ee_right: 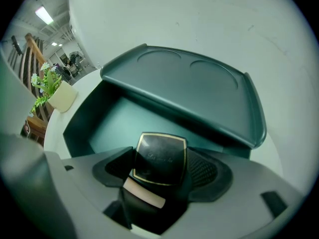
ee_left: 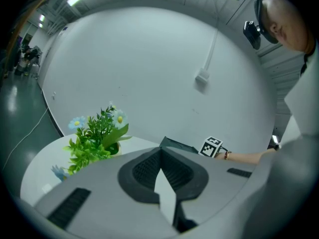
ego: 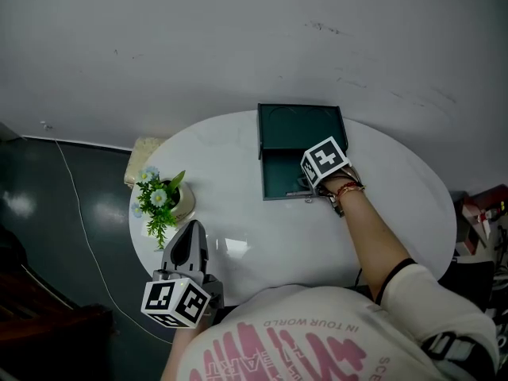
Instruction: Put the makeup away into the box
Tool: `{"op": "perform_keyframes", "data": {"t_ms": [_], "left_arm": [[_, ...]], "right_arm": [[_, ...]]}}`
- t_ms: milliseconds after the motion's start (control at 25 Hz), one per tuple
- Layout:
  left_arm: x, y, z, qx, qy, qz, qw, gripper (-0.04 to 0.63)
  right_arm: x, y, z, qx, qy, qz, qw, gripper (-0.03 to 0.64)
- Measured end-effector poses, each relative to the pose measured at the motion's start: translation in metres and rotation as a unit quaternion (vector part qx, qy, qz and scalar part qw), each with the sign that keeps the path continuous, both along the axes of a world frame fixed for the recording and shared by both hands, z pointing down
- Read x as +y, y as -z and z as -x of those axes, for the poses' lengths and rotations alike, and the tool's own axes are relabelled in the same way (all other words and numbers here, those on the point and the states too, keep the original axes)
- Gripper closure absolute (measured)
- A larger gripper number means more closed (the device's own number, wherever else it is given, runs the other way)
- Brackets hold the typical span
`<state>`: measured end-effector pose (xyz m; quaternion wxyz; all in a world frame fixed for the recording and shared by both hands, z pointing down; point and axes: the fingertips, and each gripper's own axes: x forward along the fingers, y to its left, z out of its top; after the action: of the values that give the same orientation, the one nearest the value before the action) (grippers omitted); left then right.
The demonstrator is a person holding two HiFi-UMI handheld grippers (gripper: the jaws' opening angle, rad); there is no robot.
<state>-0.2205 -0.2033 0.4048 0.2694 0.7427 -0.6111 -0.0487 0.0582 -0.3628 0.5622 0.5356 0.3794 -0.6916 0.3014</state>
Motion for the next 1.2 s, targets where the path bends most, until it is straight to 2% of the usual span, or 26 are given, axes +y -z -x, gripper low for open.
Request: {"op": "perform_keyframes", "data": {"t_ms": [440,560,800,1000,1200], "left_arm": [[0.001,0.009,0.015,0.005,-0.065,-0.005,0.9978,0.594],[0.003,0.013,0.014,0.012,-0.092,-0.005,0.9956,0.594],[0.015,0.017,0.019,0.004,-0.122,-0.012,0.9925,0.594],[0.019,0.022,0.023,0.005,-0.117,-0.023,0.9929,0.594],[0.021,0.029,0.018,-0.001,-0.110,-0.038,0.9932,0.594]], "right_arm": [[0.001,-0.001,-0.002,-0.006,-0.049,-0.006,0.999,0.265],[0.002,0.002,-0.005,-0.003,-0.057,-0.015,0.998,0.253],[0.005,0.009,-0.001,-0.018,-0.059,-0.040,0.997,0.222],[0.008,0.042,0.009,-0.085,-0.098,-0.087,0.988,0.209],[0.026,0.093,0.043,-0.194,-0.111,-0.141,0.964,0.236]]}}
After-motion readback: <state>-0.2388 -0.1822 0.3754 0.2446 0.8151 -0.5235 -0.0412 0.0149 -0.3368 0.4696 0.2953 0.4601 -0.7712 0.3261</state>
